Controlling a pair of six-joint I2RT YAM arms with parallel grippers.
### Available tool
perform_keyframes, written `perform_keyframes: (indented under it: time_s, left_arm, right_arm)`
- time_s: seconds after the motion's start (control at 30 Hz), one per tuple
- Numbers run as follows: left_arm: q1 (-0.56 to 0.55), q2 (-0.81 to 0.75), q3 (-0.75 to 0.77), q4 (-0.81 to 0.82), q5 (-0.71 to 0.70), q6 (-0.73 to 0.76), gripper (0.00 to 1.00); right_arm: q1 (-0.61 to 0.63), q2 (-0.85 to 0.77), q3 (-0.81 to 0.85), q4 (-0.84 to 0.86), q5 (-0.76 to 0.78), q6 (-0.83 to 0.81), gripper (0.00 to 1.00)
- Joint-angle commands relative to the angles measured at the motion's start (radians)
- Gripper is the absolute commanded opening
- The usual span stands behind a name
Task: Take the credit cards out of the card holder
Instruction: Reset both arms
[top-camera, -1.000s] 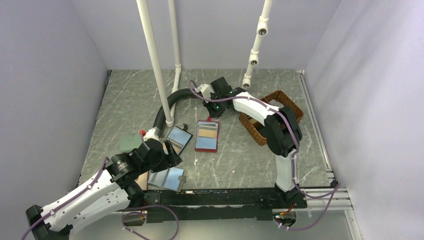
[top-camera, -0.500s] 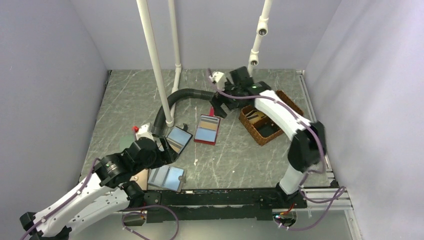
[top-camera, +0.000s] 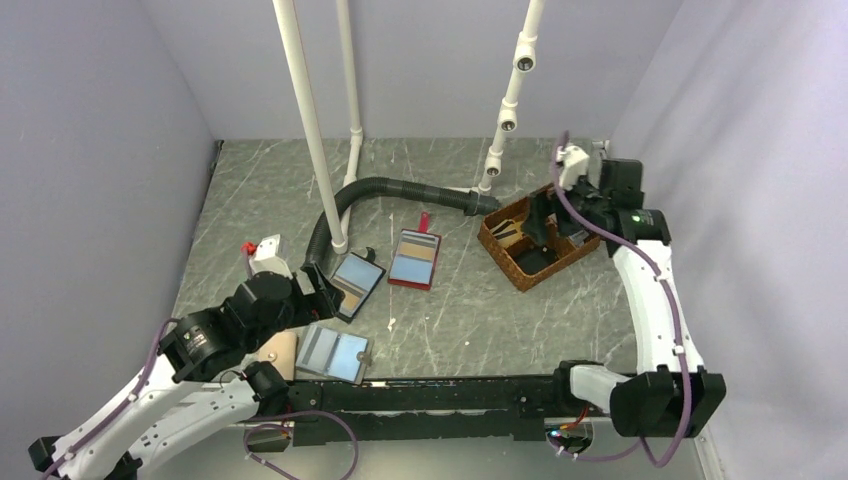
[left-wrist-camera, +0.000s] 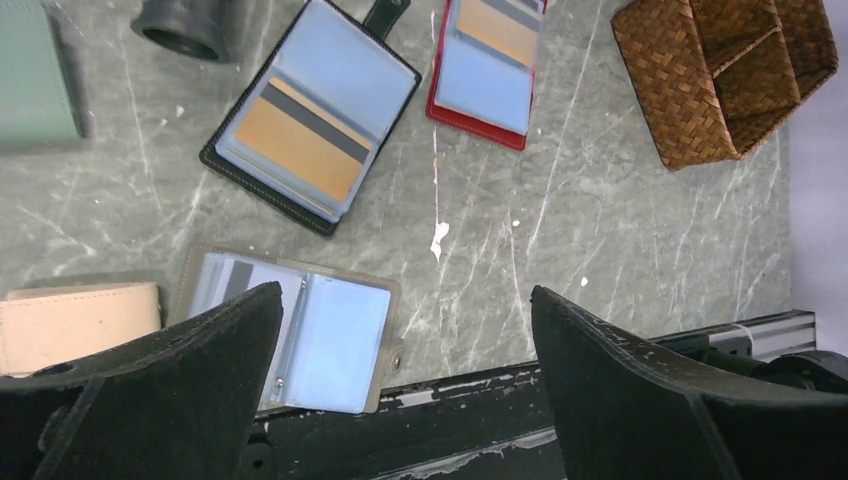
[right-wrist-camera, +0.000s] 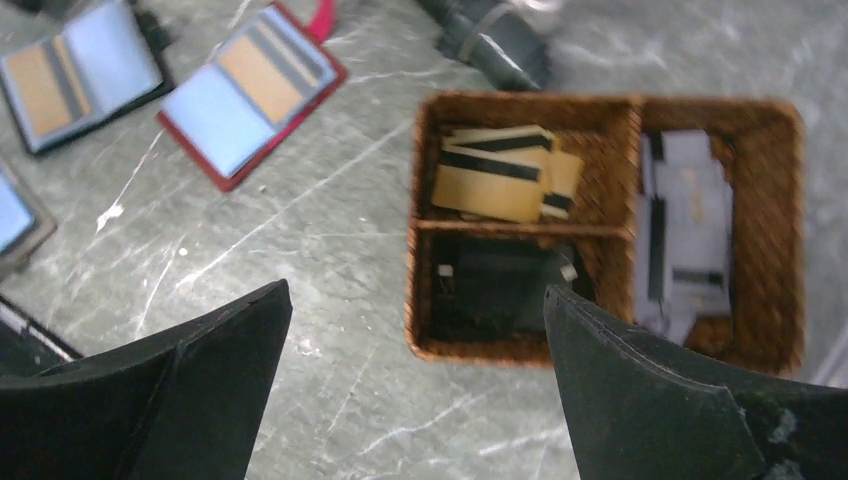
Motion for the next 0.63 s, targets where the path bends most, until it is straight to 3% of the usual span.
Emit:
perform_keyframes:
  time_s: [0.0, 0.23, 0.6]
  left_arm:
    - [-0.002, 0.066, 0.103, -0.029, -0.071, 0.087, 0.99]
    - [-0.002, 0.129, 0.196, -0.042, -0.086, 0.167, 0.99]
    - [-0.002, 0.131, 0.233, -0.052, -0.1, 0.183, 0.99]
  right_arm:
    - [-0.134, -0.077, -0.021, 0.059, 0.005, 0.173, 1.0]
    - [-0.249, -0.157, -0.049, 0.073, 0.004, 0.247, 1.0]
    - [-0.282, -0.149, -0.071, 0.077, -0.027, 0.265, 1.0]
